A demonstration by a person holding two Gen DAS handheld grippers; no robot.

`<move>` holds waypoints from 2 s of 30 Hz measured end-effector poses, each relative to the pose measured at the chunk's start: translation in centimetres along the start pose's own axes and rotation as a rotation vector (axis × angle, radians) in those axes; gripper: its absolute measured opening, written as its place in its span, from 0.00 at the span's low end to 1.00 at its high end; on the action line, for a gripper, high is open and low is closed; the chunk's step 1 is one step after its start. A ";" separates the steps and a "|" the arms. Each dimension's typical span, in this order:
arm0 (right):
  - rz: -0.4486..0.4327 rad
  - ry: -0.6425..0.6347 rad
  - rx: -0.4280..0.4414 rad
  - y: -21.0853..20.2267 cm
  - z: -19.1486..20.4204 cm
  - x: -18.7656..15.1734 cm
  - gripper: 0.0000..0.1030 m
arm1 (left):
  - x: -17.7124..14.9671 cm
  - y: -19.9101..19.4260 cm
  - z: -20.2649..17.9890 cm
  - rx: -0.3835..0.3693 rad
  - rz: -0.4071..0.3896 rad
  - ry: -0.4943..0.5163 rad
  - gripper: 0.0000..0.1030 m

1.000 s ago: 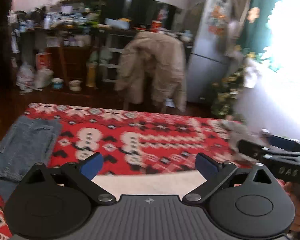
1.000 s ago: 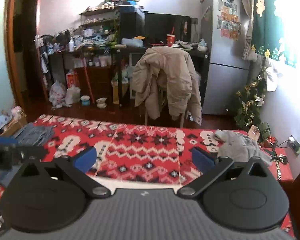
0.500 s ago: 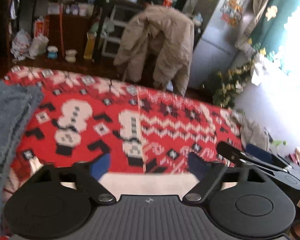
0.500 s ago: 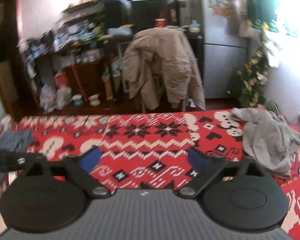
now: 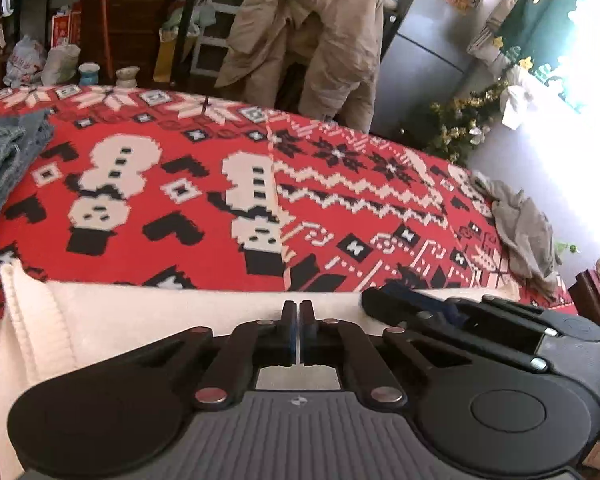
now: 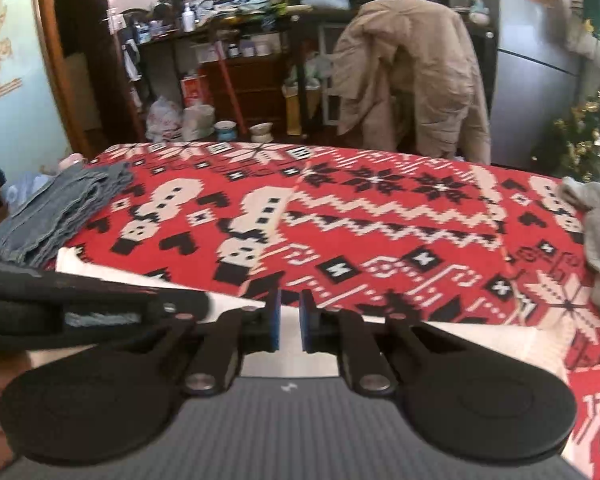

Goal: Fold clothes

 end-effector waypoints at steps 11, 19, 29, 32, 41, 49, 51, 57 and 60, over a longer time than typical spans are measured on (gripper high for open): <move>0.035 0.038 0.014 2.5 0.3 -0.9 0.09 | 0.4 1.4 1.2 0.020 0.019 -0.048 0.02; 0.016 -0.010 -0.042 1.5 -0.8 -1.1 0.09 | 0.5 0.8 2.0 0.056 0.004 -0.015 0.02; -0.006 -0.027 -0.167 -0.2 -6.1 -1.7 0.09 | 0.4 0.5 2.2 0.067 0.003 0.005 0.02; -0.004 -0.027 -0.207 -0.4 -7.4 -1.7 0.10 | 0.3 0.5 2.0 0.069 -0.002 0.026 0.03; 0.013 0.016 -0.351 -1.0 -11.4 -1.8 0.10 | 0.3 0.5 2.1 0.063 0.003 0.021 0.03; 0.027 0.034 -0.496 -1.0 -14.3 -1.7 0.10 | 0.3 0.5 2.1 0.069 0.002 0.023 0.02; 0.014 0.061 -0.498 -1.1 -14.6 -1.5 0.10 | 0.4 0.5 2.1 0.069 0.000 0.017 0.02; -0.051 0.150 -0.367 -1.7 -12.6 0.2 0.11 | 1.2 0.2 2.0 0.035 -0.028 -0.028 0.00; -0.027 0.196 -0.298 -1.1 -11.1 0.3 0.11 | 1.5 0.5 0.8 -0.006 -0.031 -0.033 0.00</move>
Point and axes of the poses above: each gripper's, at about its wrist camera, not at the fingertips, and y roughly the way its jaws point, z to its left, x to its top, the point moved 9 cm from there along y, roughly the way its jaws point, and after that the axes turned 8 degrees about -z, right-handed, at the moved point
